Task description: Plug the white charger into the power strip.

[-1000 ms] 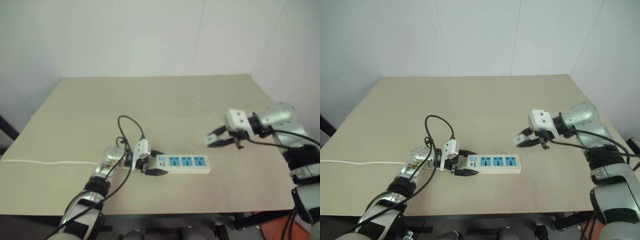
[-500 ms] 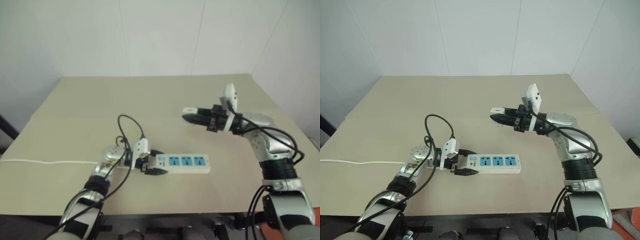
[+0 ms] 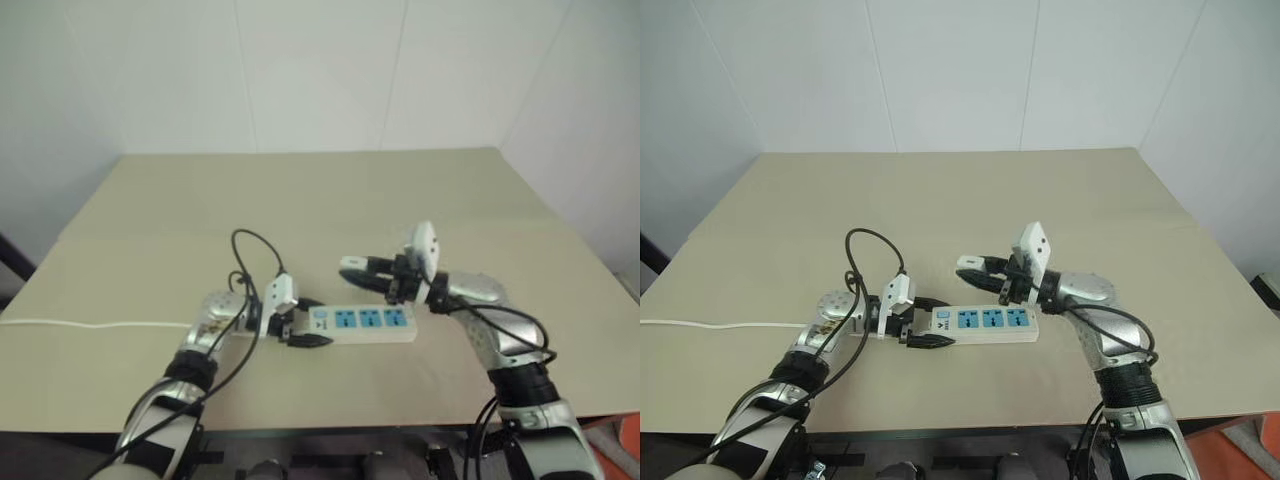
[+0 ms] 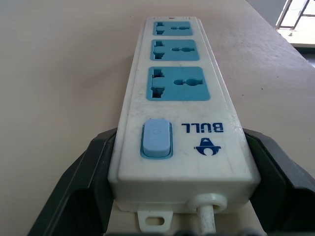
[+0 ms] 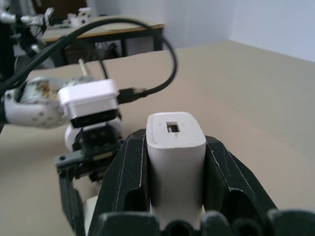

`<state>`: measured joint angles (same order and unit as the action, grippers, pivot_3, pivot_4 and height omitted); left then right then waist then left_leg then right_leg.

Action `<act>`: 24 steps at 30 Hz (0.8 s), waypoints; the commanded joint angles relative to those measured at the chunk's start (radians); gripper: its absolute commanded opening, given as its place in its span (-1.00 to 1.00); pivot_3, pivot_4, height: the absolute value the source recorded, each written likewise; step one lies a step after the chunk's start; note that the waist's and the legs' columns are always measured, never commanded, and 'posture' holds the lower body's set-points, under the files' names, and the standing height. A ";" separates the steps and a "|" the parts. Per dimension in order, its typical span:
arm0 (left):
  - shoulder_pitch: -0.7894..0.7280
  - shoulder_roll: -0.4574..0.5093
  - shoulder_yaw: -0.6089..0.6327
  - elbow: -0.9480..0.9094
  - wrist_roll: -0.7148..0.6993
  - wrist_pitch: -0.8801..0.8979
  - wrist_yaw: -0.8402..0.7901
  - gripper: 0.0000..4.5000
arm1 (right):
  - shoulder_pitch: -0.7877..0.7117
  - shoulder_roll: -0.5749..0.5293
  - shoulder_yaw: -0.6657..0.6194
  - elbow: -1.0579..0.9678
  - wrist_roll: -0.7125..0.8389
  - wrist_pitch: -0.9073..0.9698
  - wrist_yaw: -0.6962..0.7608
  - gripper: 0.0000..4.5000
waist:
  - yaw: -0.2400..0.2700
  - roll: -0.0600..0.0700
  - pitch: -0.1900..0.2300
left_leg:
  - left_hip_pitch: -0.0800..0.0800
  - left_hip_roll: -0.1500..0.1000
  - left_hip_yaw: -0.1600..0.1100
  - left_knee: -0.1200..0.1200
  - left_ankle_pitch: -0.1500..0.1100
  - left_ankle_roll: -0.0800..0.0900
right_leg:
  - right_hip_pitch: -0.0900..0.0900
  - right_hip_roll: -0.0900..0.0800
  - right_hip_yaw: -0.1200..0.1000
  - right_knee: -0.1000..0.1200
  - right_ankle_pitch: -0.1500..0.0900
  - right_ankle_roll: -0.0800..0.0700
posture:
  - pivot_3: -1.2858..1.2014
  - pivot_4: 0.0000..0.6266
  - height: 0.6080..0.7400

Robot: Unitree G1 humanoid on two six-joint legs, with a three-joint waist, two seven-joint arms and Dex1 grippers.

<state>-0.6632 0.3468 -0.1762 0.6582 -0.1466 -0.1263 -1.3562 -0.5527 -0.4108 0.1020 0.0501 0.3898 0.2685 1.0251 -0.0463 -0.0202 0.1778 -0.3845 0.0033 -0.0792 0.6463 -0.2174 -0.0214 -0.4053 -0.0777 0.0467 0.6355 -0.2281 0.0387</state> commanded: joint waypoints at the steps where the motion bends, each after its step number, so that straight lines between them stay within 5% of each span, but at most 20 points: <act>1: -0.018 0.019 -0.003 0.015 0.010 -0.003 -0.014 0.46 | 0.002 0.013 0.029 0.001 -0.021 -0.086 0.050 -0.49 | 0.000 0.000 0.000 | 0.000 0.000 0.000 0.000 0.000 0.000 | 0.000 0.000 0.000 0.000 0.000 0.000 | 0.03 -0.52 1.00; 24: -0.015 0.043 -0.006 0.012 0.013 -0.011 -0.037 0.46 | -0.065 0.066 0.075 0.334 -0.143 -0.315 0.133 -0.49 | -0.002 0.000 0.000 | 0.002 0.000 0.000 0.000 0.000 0.000 | 0.000 0.000 0.000 0.004 0.000 0.000 | 0.03 -0.52 1.00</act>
<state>-0.6851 0.3663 -0.1784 0.6877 -0.1434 -0.1302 -1.3846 -0.6283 -0.3289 0.1877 0.3820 0.2562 -0.0411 1.1547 -0.0480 -0.0206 0.1776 -0.3826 0.0038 -0.0793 0.6461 -0.2174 -0.0214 -0.4053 -0.0773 0.0467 0.6390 -0.2283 0.0385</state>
